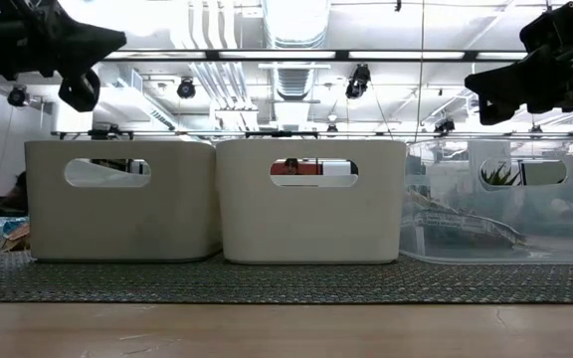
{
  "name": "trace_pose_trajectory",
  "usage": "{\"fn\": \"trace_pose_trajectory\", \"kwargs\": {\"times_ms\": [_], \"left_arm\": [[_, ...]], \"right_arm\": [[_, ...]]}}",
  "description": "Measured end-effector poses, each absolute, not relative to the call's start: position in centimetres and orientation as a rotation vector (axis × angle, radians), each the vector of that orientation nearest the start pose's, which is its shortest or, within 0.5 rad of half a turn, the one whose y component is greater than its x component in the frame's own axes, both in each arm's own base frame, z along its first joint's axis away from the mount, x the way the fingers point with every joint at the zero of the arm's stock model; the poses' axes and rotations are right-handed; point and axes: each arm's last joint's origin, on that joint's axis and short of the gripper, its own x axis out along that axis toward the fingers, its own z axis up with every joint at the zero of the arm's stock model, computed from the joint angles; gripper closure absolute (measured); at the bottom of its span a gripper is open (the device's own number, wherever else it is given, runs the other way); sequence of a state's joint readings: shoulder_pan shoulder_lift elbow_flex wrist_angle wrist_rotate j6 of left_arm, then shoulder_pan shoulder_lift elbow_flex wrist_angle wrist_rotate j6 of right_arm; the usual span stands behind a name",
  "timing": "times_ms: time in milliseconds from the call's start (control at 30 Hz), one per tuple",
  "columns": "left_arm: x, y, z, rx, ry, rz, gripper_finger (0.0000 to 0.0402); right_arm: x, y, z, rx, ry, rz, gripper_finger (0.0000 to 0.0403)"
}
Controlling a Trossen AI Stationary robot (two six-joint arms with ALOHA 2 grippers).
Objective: Pick and place Granola Bars by type
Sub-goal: Put the top blue granola bar into the white bin
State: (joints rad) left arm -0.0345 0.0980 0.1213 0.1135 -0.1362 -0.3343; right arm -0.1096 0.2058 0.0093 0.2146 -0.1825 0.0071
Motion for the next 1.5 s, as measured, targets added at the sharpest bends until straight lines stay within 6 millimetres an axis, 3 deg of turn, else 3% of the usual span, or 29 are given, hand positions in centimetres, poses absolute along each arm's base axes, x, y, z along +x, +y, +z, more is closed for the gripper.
{"fn": "trace_pose_trajectory", "kwargs": {"times_ms": [300,633,833,1067,1200,1500], "left_arm": [[9.4,0.1,25.1,-0.261,-0.125,0.087,0.0402],[9.3,0.2,31.5,-0.090,0.116,0.145,0.0402],[10.7,0.2,34.3,-0.059,0.168,0.169,0.0402],[12.8,0.6,36.3,-0.023,0.214,0.325,0.0399],[13.8,0.6,37.5,-0.005,0.254,0.348,0.0370],[15.4,1.0,39.1,0.047,0.373,0.447,0.0251]], "right_arm": [[11.0,-0.7,17.0,0.004,-0.018,0.073,0.0394],[11.0,-0.7,17.0,0.004,-0.018,0.073,0.0394],[11.0,-0.7,17.0,0.004,-0.018,0.073,0.0394],[11.0,-0.7,17.0,0.004,-0.018,0.073,0.0394],[11.0,-0.7,17.0,0.004,-0.018,0.073,0.0394],[11.0,-0.7,17.0,0.004,-0.018,0.073,0.0394]]}}
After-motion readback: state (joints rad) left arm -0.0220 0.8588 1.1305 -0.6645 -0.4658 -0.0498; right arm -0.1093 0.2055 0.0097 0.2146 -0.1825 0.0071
